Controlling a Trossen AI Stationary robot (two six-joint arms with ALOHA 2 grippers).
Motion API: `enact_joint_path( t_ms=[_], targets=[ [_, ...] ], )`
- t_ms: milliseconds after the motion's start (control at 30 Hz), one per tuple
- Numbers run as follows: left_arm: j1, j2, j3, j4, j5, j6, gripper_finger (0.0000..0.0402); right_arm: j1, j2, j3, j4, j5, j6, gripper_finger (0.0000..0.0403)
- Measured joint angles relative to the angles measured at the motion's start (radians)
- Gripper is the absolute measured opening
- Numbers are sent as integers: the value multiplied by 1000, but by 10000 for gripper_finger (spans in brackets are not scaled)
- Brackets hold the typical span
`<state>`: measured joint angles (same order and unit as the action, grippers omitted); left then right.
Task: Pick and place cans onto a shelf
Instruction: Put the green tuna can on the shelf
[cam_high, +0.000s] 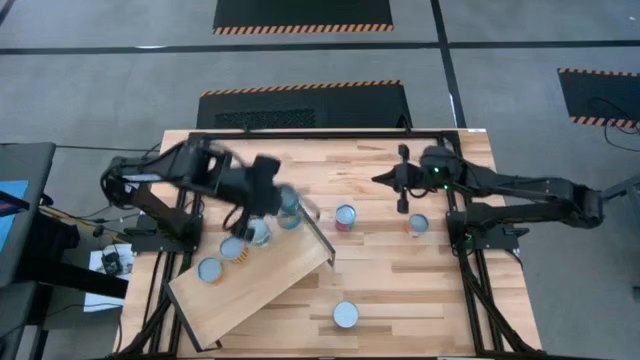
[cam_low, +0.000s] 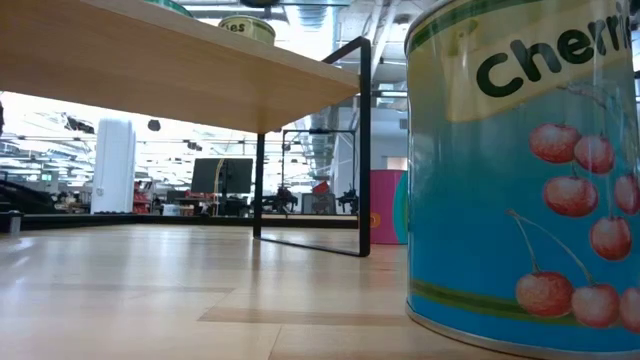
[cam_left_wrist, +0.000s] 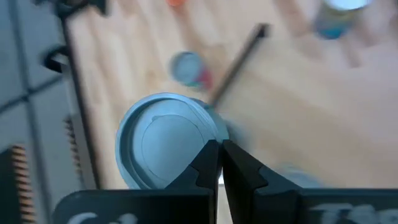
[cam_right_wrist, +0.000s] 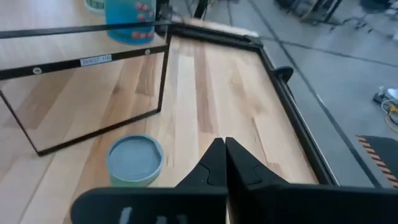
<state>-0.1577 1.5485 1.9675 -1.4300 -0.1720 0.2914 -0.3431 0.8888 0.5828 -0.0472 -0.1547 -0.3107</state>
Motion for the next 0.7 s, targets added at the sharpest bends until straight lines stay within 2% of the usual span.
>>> enact_joint_path(
  t_ms=[267,467,700],
  targets=[
    [-294,1,-13,-66,-23,-482,0,3,-113,-206,233,10,92,5],
    [-485,24,-26,-105,-88,-827,0,3,-144,-237,278,10,102,8],
    [-659,87,-71,-122,-117,-1107,0,3,-144,-239,292,10,112,6]
  ],
)
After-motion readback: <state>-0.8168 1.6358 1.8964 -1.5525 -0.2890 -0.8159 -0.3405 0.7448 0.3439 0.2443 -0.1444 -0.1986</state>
